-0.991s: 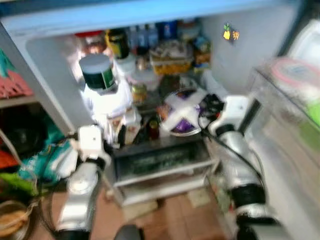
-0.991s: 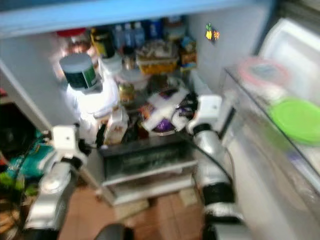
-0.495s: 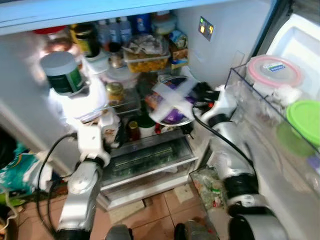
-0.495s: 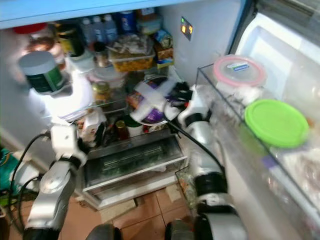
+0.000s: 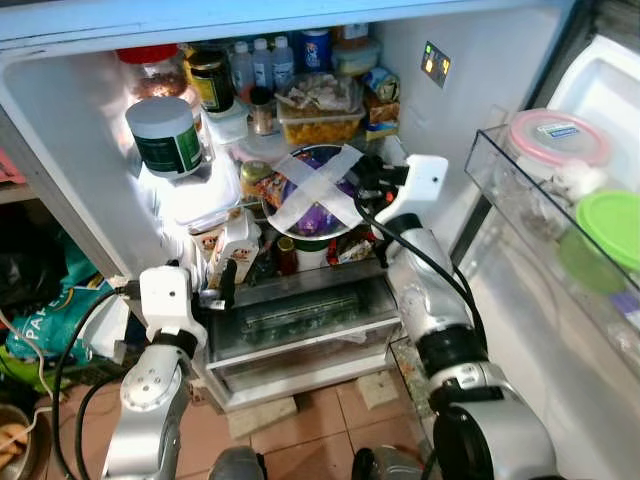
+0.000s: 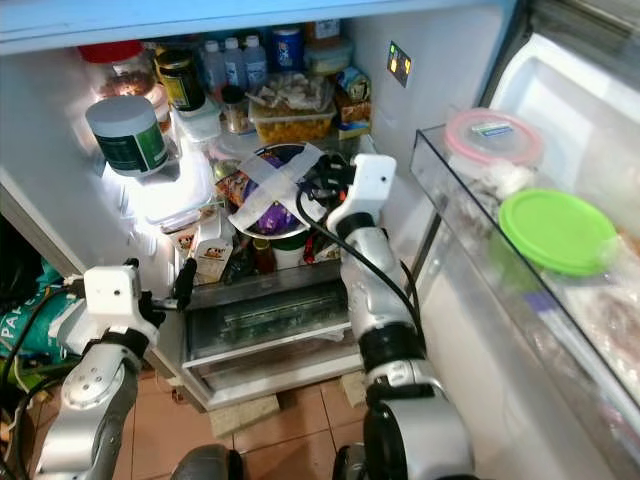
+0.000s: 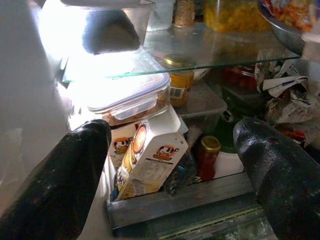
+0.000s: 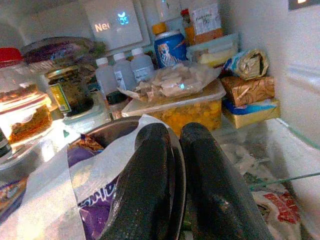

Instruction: Restocking fridge

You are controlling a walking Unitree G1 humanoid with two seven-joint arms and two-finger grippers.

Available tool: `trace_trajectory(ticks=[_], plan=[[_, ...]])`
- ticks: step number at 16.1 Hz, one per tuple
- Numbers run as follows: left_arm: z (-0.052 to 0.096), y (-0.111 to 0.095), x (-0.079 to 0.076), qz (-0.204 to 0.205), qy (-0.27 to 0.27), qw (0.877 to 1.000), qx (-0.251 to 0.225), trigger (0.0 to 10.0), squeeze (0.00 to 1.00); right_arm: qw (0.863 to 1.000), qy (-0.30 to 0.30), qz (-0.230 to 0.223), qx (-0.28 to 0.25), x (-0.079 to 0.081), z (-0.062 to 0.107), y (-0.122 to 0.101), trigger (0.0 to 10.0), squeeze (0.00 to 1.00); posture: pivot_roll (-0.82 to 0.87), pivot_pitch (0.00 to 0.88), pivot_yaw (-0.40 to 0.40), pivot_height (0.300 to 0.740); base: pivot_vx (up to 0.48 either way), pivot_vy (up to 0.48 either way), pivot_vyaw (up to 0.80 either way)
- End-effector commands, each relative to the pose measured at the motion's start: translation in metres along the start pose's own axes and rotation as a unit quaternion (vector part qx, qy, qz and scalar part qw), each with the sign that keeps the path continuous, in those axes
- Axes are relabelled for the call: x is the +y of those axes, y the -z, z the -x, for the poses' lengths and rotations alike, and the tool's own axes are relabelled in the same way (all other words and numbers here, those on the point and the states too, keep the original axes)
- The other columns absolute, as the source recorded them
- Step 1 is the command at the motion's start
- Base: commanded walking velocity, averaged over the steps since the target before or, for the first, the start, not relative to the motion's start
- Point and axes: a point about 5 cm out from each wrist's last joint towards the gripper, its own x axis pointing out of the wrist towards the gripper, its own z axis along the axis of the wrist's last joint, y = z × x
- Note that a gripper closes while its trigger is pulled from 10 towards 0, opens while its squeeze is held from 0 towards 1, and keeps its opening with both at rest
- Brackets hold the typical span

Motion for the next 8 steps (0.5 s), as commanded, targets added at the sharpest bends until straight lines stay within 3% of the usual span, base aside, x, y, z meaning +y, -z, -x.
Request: trace_trajectory(ticks=[1, 8], plan=[[0.004, -0.004, 0.001, -0.008, -0.006, 1.0, -0.001, 10.0, 0.0, 1.0, 0.003, -0.012, -0.009, 0.008, -0.009, -0.006, 10.0, 0.0, 0.22, 0.12, -0.008, 0.74, 0.0, 0.0, 0.0], [0.028, -0.012, -0.005, 0.0, -0.023, 1.0, 0.006, 10.0, 0.0, 0.999, 0.028, -0.039, 0.019, 0.021, -0.032, -0.01, 10.0, 0.0, 0.27, 0.186, -0.056, 0.74, 0.0, 0.0, 0.0]])
